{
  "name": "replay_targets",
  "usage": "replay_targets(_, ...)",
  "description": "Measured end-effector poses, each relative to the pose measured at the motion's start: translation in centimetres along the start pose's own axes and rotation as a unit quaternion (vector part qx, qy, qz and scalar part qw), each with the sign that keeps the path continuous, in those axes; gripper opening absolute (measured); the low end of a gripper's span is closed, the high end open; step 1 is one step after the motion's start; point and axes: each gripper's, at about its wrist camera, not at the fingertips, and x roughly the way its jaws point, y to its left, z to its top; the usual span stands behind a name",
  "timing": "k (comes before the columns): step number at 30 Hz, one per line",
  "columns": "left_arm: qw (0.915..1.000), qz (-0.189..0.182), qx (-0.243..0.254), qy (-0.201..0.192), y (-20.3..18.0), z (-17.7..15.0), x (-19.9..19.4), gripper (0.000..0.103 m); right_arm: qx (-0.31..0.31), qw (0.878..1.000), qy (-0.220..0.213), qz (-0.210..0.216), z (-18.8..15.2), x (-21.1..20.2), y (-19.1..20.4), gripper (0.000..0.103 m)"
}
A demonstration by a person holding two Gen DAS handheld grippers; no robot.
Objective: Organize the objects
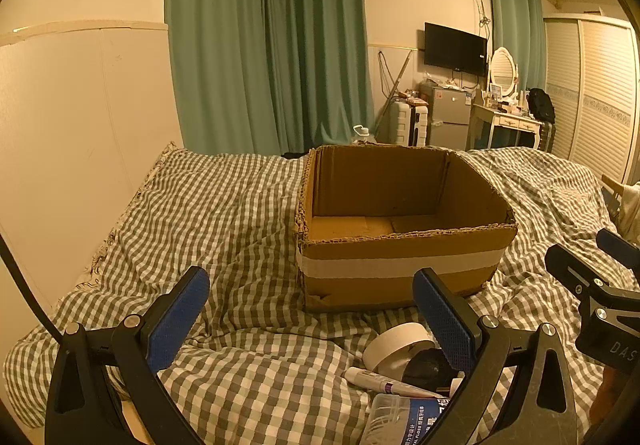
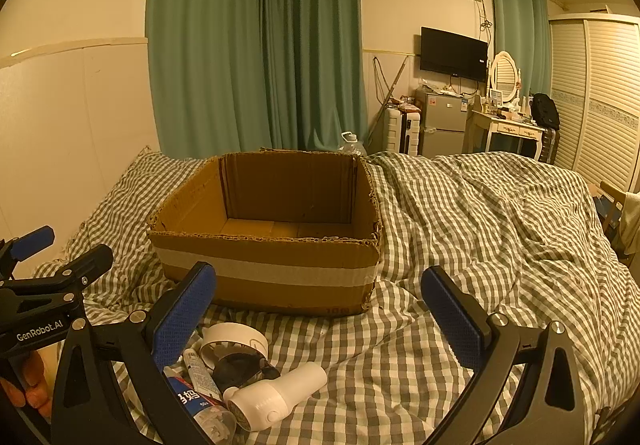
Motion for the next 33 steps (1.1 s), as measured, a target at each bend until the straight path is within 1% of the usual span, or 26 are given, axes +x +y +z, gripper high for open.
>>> replay_targets(19, 1.0000, 0.001, 0.006, 0.004, -0.1, -0.2, 0.3, 0.103, 0.004, 1.000, 0.004, 0.000, 0.1, 0.1, -0.3, 0.103)
replay_targets(26, 1.0000, -0.003, 0.006, 0.001, -0.3, 0.0, -0.1, 0.103, 0.001, 1.000, 0.004, 0.002, 0.5, -0.3, -0.2, 0.103)
replay_targets(33, 1.0000, -0.007, 0.006, -0.002, -0.6, 0.1, -1.4, 0.103, -0.004, 1.000, -0.001, 0.008, 0.9, -1.4, 0.1, 0.103)
